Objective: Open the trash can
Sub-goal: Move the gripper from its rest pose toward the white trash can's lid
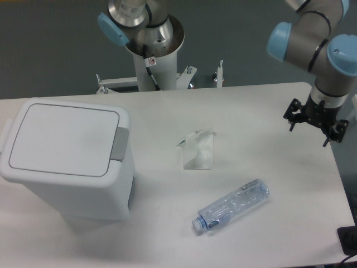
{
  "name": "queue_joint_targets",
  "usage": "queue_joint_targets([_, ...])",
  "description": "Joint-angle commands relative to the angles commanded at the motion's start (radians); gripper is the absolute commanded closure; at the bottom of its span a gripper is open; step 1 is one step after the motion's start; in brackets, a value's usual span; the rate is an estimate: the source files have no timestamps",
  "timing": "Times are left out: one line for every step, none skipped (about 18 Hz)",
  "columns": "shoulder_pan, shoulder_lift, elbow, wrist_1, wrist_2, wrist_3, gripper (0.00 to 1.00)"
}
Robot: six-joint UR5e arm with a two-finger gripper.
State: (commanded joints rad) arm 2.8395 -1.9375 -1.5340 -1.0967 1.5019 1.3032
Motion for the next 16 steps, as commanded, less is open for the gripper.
queue_joint_targets([-0.008, 0.005, 0.002, -0.002, -0.006, -0.077, 0.0])
queue_joint_targets([-0.014, 0.011, 0.003, -0.002, -0.011, -0.125, 0.0])
queue_joint_targets([-0.029, 0.018, 0.009, -0.003, -0.011, -0.139, 0.0])
queue_joint_targets([-0.044, 0.025, 0.014, -0.024, -0.012, -0.148, 0.0])
queue_joint_targets([-0.057, 0.029, 0.018, -0.053, -0.012, -0.151, 0.0])
queue_joint_targets([-0.068, 0.035, 0.021, -0.074, -0.014, -0.153, 0.0])
queue_joint_targets([-0.08, 0.048, 0.023, -0.092, -0.017, -0.159, 0.0])
queue_joint_targets([-0.098, 0.061, 0.023, -0.119, -0.032, -0.179, 0.0])
queue_joint_targets([-0.109, 0.075, 0.023, -0.152, -0.066, -0.205, 0.0])
queue_joint_targets([-0.114, 0.078, 0.026, -0.175, -0.103, -0.229, 0.0])
queue_joint_targets([-0.12, 0.08, 0.029, -0.192, -0.138, -0.251, 0.0])
queue_joint_targets([-0.138, 0.083, 0.034, -0.209, -0.166, -0.275, 0.0])
queue_joint_targets([-0.158, 0.084, 0.046, -0.224, -0.187, -0.309, 0.0])
queue_joint_targets([-0.172, 0.084, 0.06, -0.244, -0.201, -0.347, 0.0])
queue_joint_targets([-0.19, 0.084, 0.078, -0.265, -0.218, -0.376, 0.0])
queue_joint_targets([-0.209, 0.084, 0.099, -0.282, -0.233, -0.399, 0.0])
